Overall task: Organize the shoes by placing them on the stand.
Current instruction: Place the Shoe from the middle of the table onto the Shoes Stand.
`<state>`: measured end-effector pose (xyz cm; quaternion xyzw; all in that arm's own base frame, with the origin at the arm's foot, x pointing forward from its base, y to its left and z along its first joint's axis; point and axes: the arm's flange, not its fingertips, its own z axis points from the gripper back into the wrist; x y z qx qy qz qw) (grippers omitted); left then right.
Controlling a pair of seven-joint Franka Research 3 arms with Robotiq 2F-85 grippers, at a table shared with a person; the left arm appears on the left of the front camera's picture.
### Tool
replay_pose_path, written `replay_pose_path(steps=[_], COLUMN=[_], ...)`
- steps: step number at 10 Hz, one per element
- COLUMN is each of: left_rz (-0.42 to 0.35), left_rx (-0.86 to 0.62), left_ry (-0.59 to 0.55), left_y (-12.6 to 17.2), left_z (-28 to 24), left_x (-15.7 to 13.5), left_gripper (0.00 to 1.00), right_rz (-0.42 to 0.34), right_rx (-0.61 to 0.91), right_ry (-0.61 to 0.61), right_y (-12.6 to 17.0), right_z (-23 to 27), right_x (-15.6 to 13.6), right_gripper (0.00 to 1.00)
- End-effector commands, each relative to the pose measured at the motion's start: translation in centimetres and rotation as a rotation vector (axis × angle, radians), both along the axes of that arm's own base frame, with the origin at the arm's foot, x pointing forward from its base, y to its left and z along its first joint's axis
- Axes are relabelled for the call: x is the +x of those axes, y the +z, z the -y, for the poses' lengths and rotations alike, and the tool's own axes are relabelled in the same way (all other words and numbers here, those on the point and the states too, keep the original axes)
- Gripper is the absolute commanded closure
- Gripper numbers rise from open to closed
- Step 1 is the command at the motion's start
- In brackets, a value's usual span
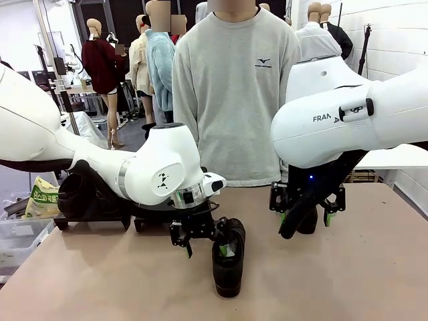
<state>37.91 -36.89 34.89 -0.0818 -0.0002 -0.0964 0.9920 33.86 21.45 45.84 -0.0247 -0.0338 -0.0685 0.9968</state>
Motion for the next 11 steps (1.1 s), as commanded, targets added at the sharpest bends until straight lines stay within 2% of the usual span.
replay_pose_path(steps=[1, 2, 3, 4, 7, 8, 11], left_rz=[-0.008, -0.010, -0.024, -0.004, -0.028, -0.038, -0.026], left_rx=[0.037, 0.041, 0.049, 0.060, 0.030, 0.021, 0.005], left_ry=[-0.007, -0.040, -0.094, -0.127, -0.168, -0.166, -0.167], left_y=[0.6, 0.4, 0.0, -0.3, -0.5, -0.6, -0.1], left_z=[1.0, 1.1, 1.2, 1.2, 1.2, 1.0, 0.9], left_x=[0.3, 0.1, 0.0, -0.2, 0.2, 0.6, 1.9], left_gripper=[0.00, 0.11, 0.26, 0.43, 0.94, 1.00, 1.00], right_rz=[0.002, 0.002, 0.002, 0.002, 0.002, 0.002, 0.002], right_rx=[0.006, 0.006, 0.006, 0.006, 0.006, 0.006, 0.006], right_ry=[0.001, 0.001, 0.001, 0.001, 0.001, 0.001, 0.001], right_y=[0.3, 0.3, 0.3, 0.3, 0.3, 0.3, 0.3], right_z=[0.0, 0.0, 0.0, 0.0, 0.0, 0.0, 0.0], right_x=[0.1, 0.1, 0.1, 0.1, 0.1, 0.1, 0.1], right_gripper=[0.00, 0.00, 0.00, 0.00, 0.00, 0.00, 0.00])
